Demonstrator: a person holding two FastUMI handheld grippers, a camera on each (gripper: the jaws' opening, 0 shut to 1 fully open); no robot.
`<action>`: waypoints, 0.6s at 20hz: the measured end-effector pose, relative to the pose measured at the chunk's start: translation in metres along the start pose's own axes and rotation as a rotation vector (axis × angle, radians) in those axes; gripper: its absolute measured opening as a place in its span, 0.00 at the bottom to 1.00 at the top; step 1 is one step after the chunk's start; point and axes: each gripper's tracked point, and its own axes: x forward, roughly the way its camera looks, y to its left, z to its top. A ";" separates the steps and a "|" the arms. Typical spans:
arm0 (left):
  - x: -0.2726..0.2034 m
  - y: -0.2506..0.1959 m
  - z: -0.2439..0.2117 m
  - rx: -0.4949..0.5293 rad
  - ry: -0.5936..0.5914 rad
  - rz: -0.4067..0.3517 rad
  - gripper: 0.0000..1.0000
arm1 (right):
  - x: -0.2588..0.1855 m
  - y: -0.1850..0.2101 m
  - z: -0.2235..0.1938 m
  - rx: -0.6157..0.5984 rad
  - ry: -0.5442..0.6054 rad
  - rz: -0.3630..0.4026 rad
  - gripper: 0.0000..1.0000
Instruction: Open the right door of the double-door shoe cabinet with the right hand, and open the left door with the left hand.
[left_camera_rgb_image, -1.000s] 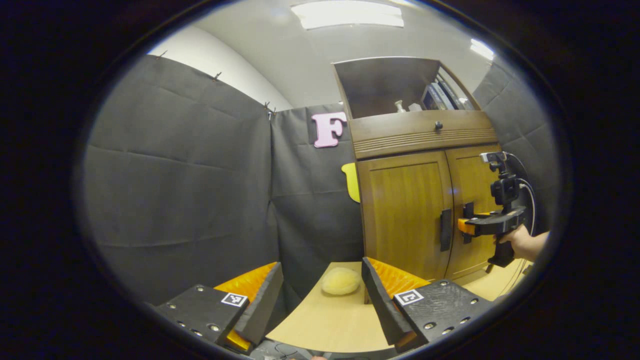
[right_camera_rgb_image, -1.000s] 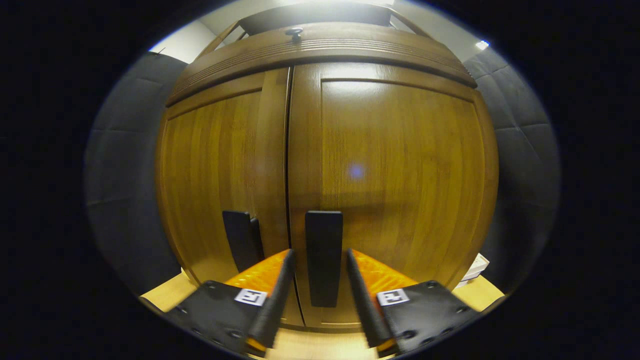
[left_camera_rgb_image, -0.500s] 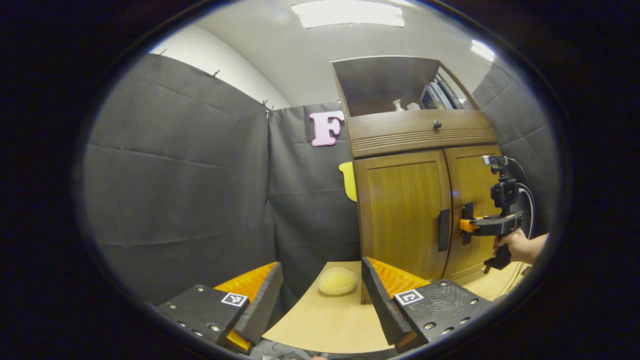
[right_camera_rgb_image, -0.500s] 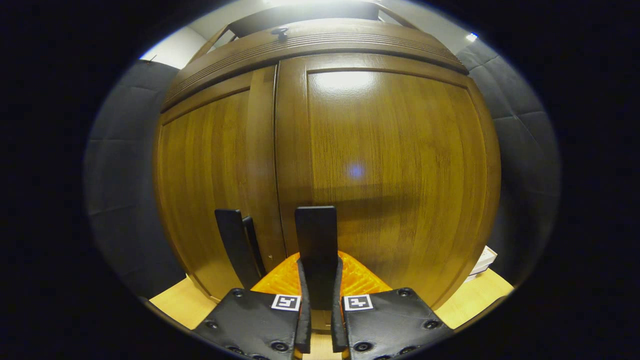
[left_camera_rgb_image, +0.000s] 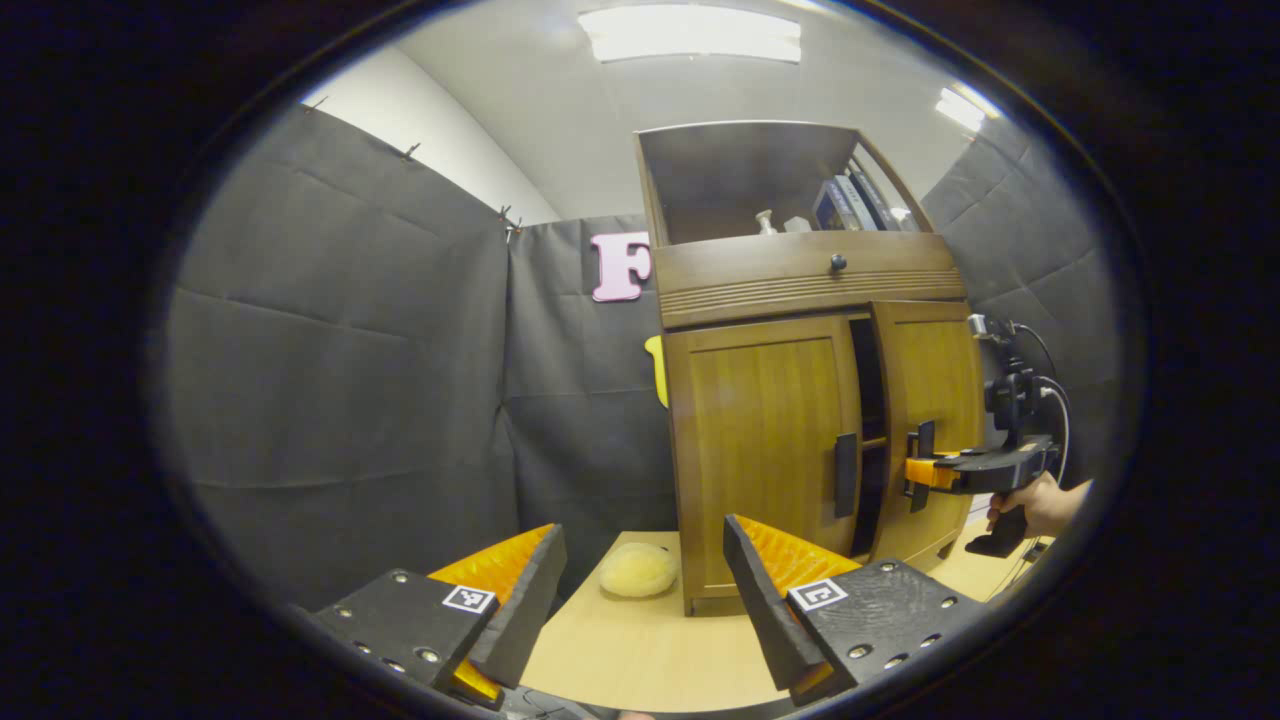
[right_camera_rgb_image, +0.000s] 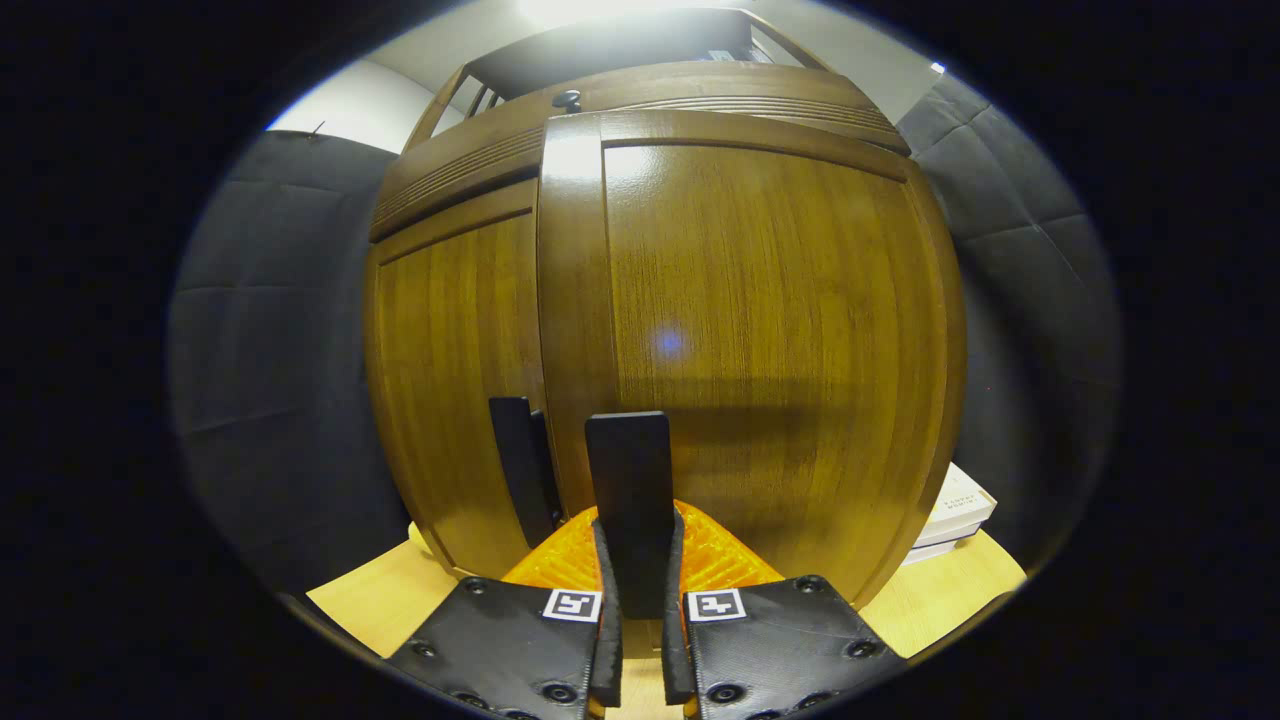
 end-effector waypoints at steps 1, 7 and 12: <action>0.000 -0.001 0.001 0.001 -0.001 -0.007 0.92 | -0.006 -0.001 0.000 0.001 0.002 0.010 0.18; -0.004 -0.006 0.004 0.001 -0.008 -0.051 0.92 | -0.045 -0.012 -0.004 0.005 0.022 0.074 0.14; -0.007 -0.010 0.007 0.006 -0.020 -0.092 0.92 | -0.078 -0.028 -0.006 -0.006 0.039 0.103 0.14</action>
